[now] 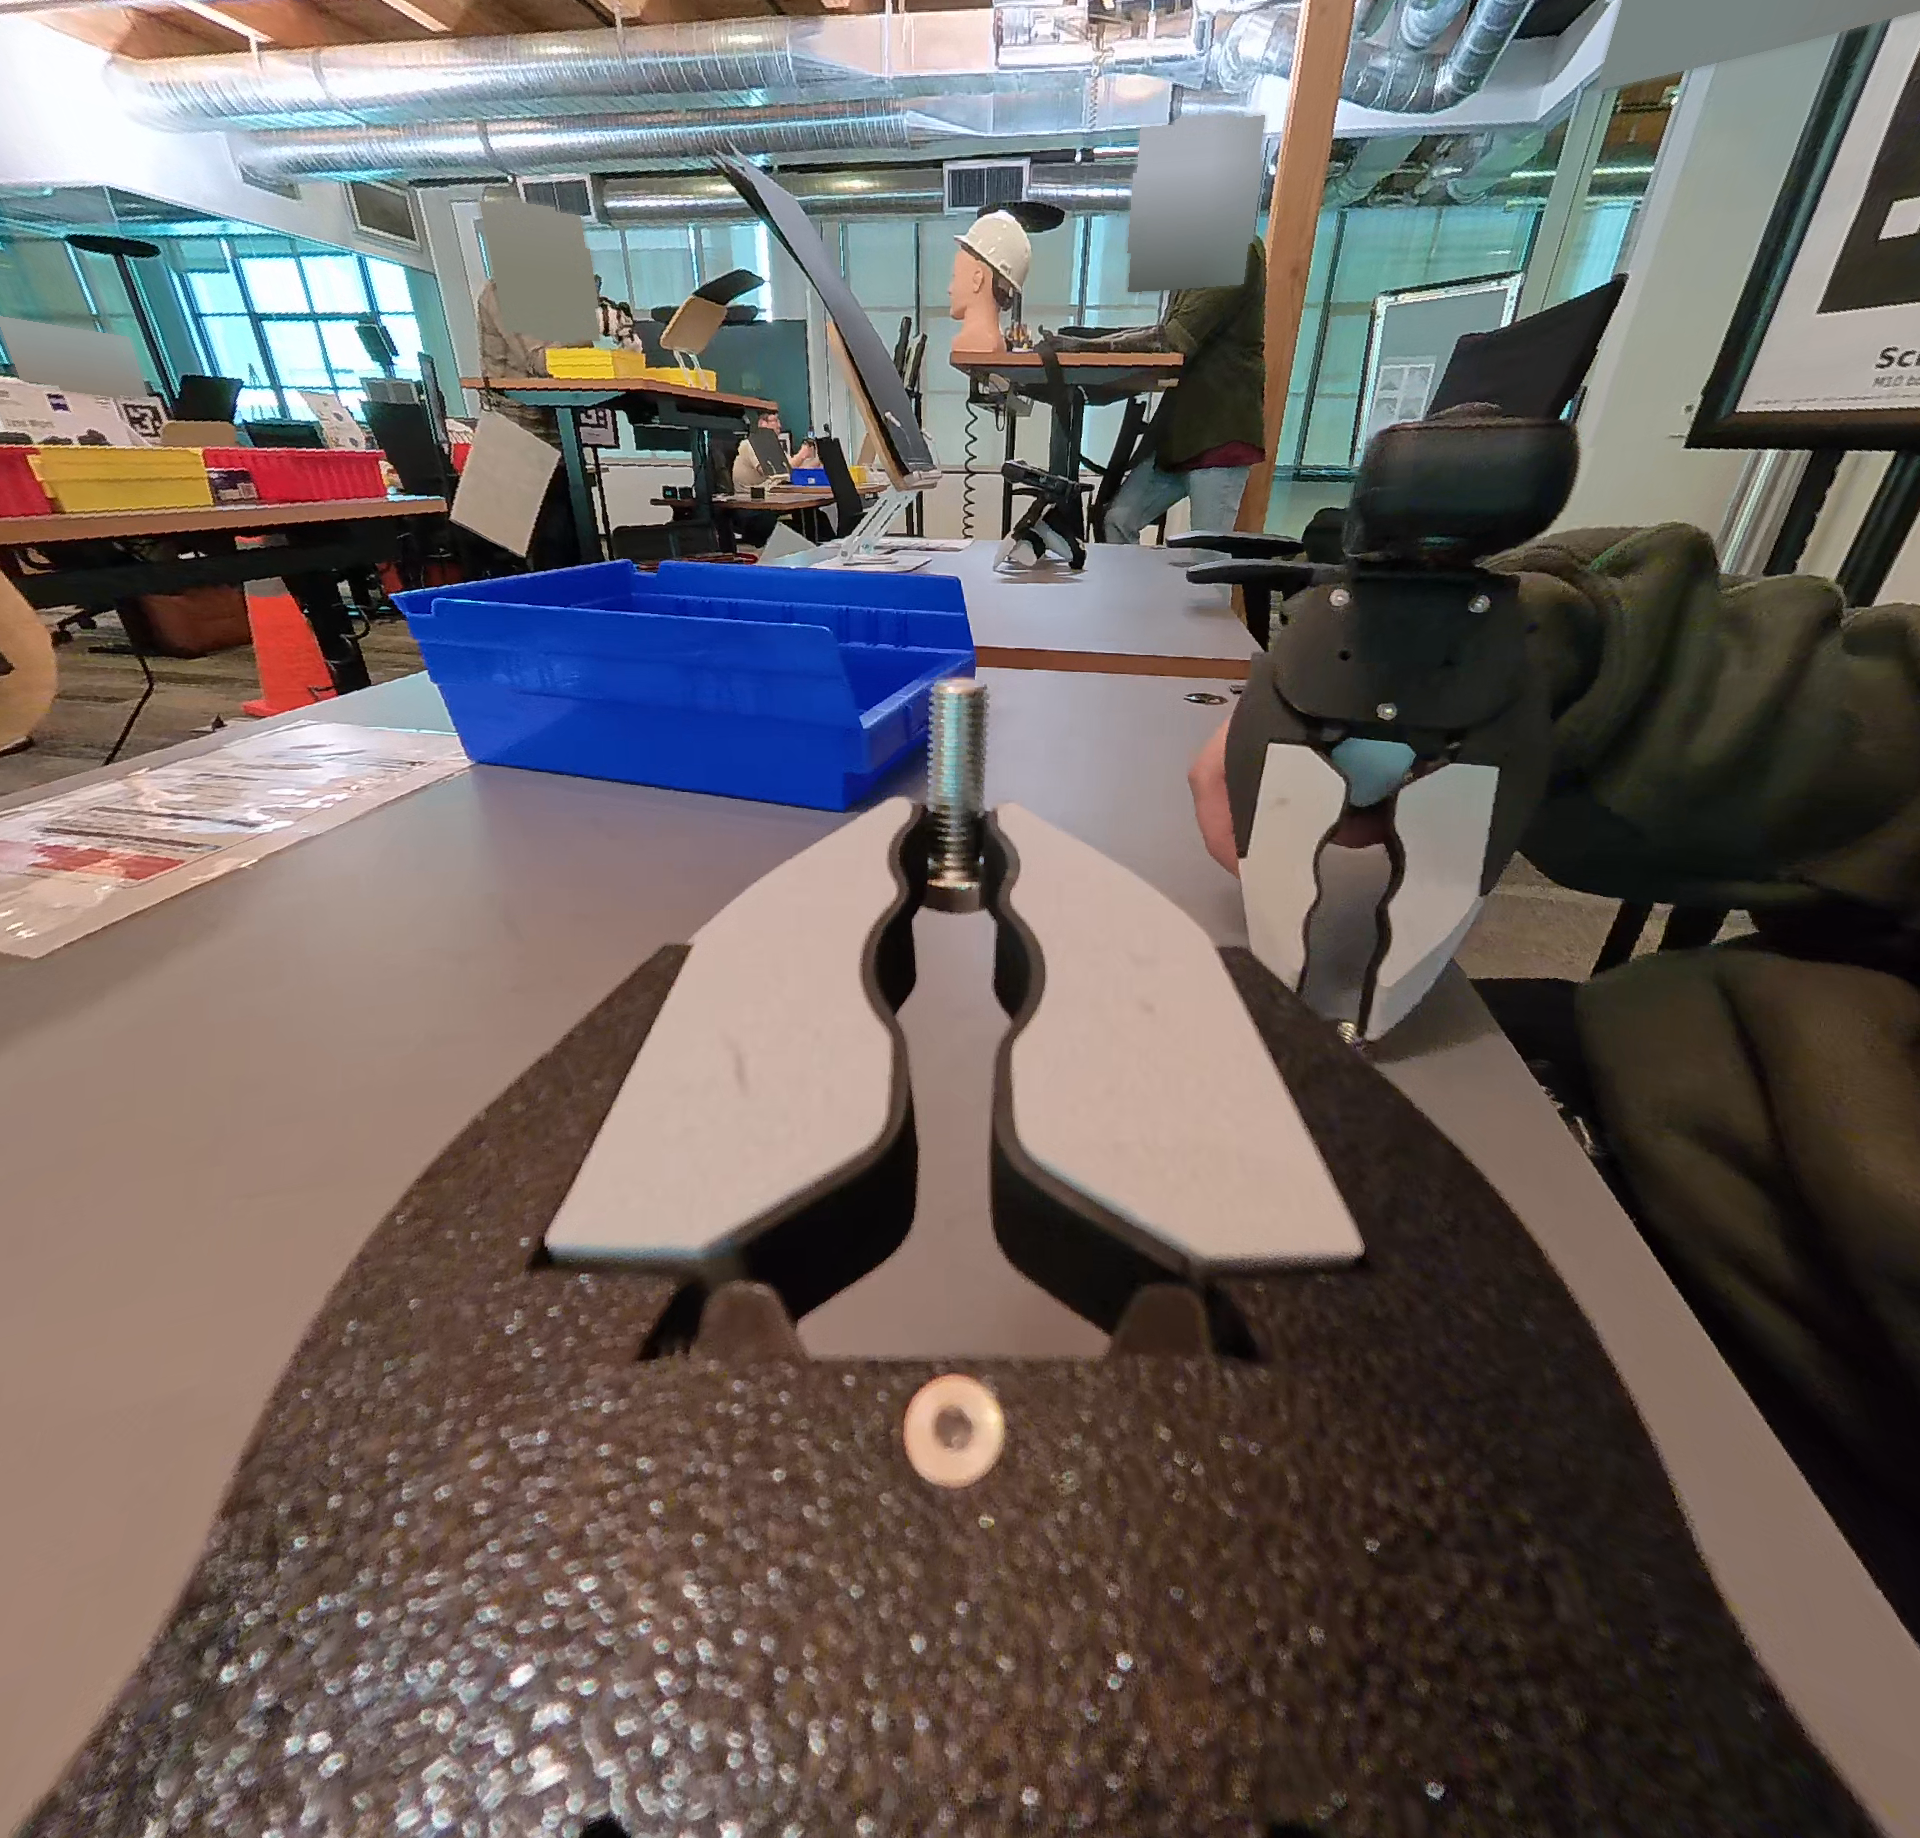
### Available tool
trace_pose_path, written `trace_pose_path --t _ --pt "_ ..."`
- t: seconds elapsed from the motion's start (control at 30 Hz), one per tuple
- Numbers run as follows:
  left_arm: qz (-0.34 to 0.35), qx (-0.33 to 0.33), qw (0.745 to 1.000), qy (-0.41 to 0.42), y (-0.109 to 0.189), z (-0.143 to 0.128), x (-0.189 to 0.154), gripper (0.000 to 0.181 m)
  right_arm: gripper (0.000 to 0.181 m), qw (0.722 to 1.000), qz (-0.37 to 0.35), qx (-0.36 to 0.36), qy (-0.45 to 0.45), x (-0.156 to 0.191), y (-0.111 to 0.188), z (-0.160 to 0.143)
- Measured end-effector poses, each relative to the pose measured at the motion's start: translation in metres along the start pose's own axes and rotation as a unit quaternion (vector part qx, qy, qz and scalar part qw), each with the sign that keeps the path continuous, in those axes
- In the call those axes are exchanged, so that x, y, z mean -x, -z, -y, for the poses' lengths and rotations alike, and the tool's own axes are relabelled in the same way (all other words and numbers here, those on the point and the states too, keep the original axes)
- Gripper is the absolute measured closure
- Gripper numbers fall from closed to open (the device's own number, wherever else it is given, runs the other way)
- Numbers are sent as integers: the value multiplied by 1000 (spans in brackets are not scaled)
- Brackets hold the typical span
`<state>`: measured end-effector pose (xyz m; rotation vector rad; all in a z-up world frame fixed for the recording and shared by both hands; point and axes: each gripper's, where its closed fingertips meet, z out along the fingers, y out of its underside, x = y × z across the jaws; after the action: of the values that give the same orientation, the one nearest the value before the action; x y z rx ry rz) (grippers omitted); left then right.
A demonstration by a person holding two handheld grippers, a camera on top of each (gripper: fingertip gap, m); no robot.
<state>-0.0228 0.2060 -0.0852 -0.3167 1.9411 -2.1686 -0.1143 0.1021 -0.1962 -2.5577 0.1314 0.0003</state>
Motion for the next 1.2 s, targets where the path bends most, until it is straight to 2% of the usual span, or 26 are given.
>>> trace_pose_path --t 0.1,0.17,0.3,0.43,0.53,0.63,0.73,0.83,0.97,1.07,1.2 --pt "1 -1 1000 2 0 0 0 172 166 1000 2 -1 7 1 -2 3" --pt "1 -2 1000 2 1 1 0 172 153 1000 -17 4 20 -2 -1 3" --pt "-1 -1 1000 4 0 0 0 172 151 1000 11 -17 19 8 3 9" --pt "-3 -1 1000 3 0 0 -1 172 159 999 6 30 23 6 -6 -5" --pt "-5 -1 1000 3 0 0 -1 172 162 999 6 26 26 5 -8 -3" --pt "-23 3 1000 3 -1 -1 -6 172 163 997 -55 21 51 -15 -5 3" --pt "-46 -1 999 1 -6 1 -15 172 162 993 -89 -9 72 -32 13 29" --pt "-67 -20 997 13 -13 6 -24 172 162 985 -107 -69 112 -44 45 82" --pt "-78 -35 996 20 -18 9 -29 172 163 972 -80 -145 168 -44 78 150" --pt "-75 -40 996 18 -18 10 -29 172 163 968 -67 -145 193 -49 81 171" --pt "-70 -49 996 16 -14 13 -26 172 163 971 -54 -103 208 -54 70 170"
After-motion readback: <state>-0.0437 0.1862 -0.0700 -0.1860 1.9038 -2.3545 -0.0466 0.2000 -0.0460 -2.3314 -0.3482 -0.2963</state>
